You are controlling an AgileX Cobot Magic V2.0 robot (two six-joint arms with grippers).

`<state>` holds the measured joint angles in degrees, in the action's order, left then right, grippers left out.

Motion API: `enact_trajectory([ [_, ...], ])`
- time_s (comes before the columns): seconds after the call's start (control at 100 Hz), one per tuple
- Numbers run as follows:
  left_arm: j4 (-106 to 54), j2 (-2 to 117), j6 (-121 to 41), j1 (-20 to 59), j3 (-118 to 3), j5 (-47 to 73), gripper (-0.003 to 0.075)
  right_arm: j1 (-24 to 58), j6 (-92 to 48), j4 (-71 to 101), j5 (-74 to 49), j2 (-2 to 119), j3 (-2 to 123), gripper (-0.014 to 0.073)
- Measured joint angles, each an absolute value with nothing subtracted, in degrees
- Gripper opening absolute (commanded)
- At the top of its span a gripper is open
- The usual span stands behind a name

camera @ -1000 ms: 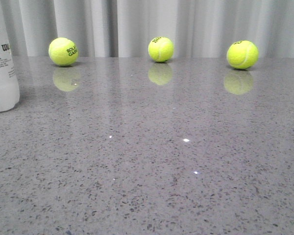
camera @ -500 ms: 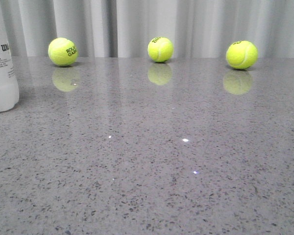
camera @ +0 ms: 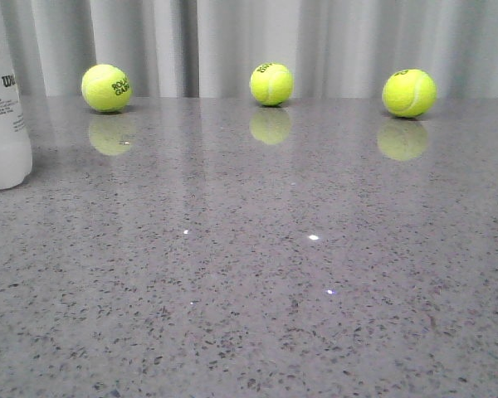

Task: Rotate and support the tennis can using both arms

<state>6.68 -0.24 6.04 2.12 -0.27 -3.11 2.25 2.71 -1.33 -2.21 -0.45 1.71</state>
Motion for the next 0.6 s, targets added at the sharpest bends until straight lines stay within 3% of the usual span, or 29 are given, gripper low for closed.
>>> enact_trajectory([
  [0.6, 6.7, -0.2, 6.0, 2.1, -0.3, -3.1, -0.0021, 2.2, 2.8, -1.3, 3.7, -0.5, -1.6, -0.0068],
])
